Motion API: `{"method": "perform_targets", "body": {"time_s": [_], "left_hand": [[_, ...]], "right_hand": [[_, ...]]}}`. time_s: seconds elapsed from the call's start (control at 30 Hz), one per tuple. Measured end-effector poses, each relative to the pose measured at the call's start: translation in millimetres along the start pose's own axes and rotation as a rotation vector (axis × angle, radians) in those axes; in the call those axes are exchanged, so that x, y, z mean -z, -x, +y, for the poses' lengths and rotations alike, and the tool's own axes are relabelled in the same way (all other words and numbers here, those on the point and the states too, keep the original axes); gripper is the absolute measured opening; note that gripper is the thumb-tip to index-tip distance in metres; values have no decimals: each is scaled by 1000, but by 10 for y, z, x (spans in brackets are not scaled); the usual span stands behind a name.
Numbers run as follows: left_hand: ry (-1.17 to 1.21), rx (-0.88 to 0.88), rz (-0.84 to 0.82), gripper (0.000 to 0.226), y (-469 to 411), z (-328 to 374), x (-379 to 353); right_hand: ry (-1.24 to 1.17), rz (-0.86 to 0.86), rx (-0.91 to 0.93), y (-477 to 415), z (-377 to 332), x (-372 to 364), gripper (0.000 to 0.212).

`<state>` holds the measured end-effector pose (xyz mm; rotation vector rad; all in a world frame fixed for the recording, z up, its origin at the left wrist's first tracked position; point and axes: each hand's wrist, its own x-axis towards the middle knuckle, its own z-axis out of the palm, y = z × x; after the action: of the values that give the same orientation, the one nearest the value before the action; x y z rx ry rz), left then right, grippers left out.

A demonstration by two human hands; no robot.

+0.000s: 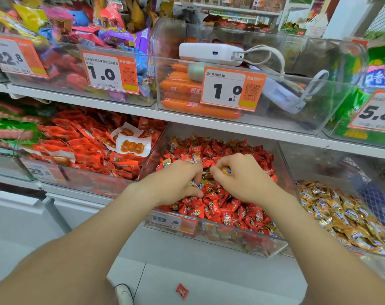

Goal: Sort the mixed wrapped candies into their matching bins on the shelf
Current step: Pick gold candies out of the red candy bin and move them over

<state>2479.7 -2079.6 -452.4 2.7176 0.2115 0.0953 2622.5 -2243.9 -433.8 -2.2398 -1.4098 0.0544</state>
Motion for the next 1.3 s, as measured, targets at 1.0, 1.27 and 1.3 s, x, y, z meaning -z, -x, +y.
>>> {"method": "perform_targets", "body": {"time_s": [1.0,1.27,1.3], "left_hand": [[-84,133,145,26,-101,-130,49],[-20,97,-112,41,-143,-84,-61],[-21,100,-133,42,-146,-87,-65]], "right_hand": [[58,-142,21,5,66,113,19],[-29,8,-121,13,73,160,47],[-41,-9,-102,22,67,162,41]]}}
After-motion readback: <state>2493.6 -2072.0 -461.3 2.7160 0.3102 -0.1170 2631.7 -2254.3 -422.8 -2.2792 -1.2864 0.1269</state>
